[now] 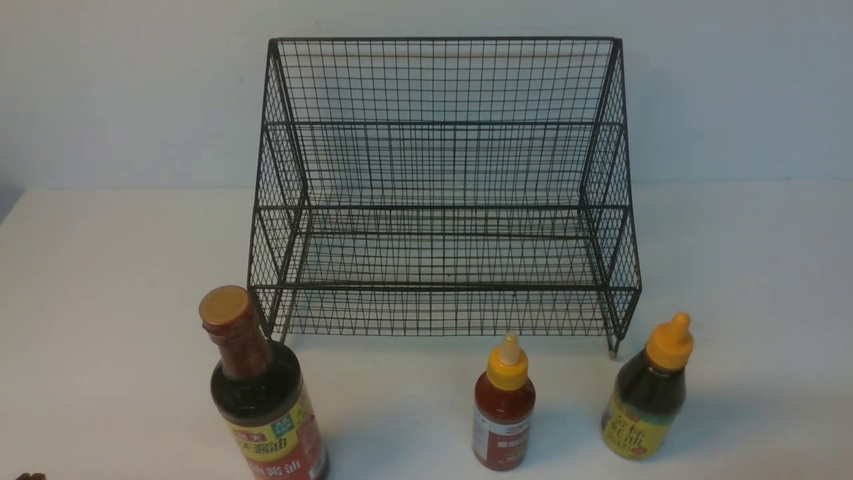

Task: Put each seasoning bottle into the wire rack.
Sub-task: Use the left arm to grab the condiment bottle closest to it

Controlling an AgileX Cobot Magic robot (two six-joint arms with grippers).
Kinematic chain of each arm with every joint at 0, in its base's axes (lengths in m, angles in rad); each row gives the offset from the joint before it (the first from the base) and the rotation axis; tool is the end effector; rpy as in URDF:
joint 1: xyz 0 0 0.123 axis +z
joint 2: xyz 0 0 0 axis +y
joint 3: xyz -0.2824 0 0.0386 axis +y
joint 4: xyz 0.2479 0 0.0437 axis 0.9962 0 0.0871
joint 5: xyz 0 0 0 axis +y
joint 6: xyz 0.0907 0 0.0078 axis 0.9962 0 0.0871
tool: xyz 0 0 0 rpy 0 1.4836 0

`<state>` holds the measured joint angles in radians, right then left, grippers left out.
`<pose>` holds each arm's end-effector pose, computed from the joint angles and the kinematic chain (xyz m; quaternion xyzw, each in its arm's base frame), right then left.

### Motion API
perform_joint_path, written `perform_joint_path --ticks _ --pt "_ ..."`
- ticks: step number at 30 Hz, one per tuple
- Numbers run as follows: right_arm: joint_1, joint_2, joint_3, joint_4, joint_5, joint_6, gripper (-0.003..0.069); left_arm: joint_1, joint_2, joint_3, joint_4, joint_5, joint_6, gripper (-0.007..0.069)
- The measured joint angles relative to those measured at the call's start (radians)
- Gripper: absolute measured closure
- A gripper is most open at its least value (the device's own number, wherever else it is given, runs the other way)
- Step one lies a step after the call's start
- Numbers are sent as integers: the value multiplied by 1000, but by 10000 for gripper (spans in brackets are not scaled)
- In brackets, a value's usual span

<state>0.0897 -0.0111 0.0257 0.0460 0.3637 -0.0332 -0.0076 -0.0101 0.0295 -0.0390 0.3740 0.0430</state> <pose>0.0525 0.0062 0.1723 -0.0369 0.8012 0.0362 0.5961 0.0527 -0.0017 0.1701 0.0100 0.8065 -0.0060 0.5911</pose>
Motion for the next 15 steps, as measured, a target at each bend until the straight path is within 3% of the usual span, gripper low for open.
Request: perform_joint_path --ticks 2,3,4,5,8,11,12,15 --pt "0 0 0 0 0 0 673 0 0 0 -137 0 -73 629" --pt "0 0 0 0 0 0 673 0 0 0 -137 0 -81 629" --pt "0 0 0 0 0 0 673 0 0 0 -268 8 -154 629" --pt "0 0 0 0 0 0 673 0 0 0 -286 8 -154 629" --pt "0 0 0 0 0 0 673 0 0 0 -660 24 -316 629" --pt "0 0 0 0 0 0 673 0 0 0 -799 20 -346 629" --pt "0 0 0 0 0 0 673 0 0 0 -899 9 -348 629" --pt "0 0 0 0 0 0 673 0 0 0 -964 -35 -308 629"
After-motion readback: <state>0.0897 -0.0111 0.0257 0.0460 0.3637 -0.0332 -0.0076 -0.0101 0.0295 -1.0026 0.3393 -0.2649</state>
